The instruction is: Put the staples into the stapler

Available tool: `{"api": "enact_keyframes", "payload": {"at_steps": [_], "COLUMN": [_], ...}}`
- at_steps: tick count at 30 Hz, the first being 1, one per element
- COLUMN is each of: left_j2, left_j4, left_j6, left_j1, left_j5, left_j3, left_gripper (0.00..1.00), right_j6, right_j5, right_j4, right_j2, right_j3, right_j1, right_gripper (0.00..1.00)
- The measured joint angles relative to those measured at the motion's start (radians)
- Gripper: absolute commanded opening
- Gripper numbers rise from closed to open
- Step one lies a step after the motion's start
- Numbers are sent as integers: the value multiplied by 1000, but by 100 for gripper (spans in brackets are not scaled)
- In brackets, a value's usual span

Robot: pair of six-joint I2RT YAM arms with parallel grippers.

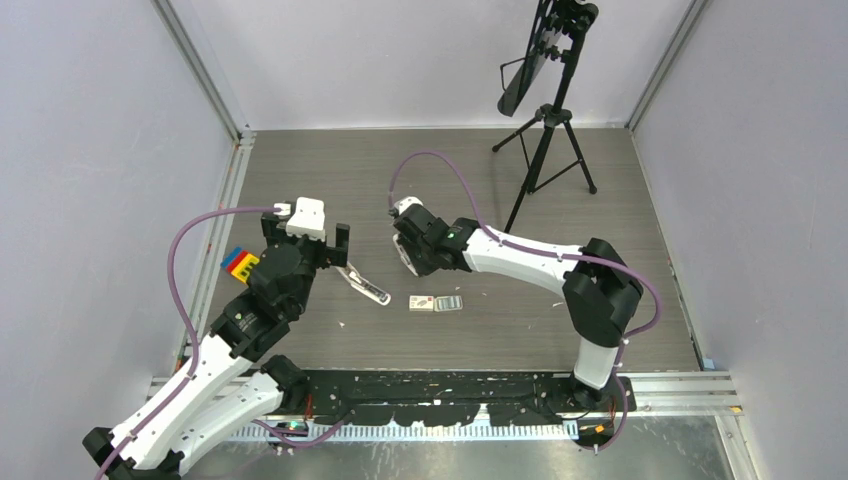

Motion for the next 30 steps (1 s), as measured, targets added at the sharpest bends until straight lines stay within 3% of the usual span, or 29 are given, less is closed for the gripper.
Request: {"api": "enact_keyframes", "payload": {"at_steps": [13,30], "left_j2": [-11,-18], "left_j4": [10,19], "left_j6": [3,9], "left_j1": [0,0], "left_j5": [0,0], "left_j3": [-9,-21], "left_gripper": [99,99], "right_j6": [-176,-236], "right_j5": [-73,-111], "right_j4": [187,251], "right_j2": [116,156], "right_j3": [-11,-11], "right_j1": [-56,-70], "right_gripper": [17,17]}}
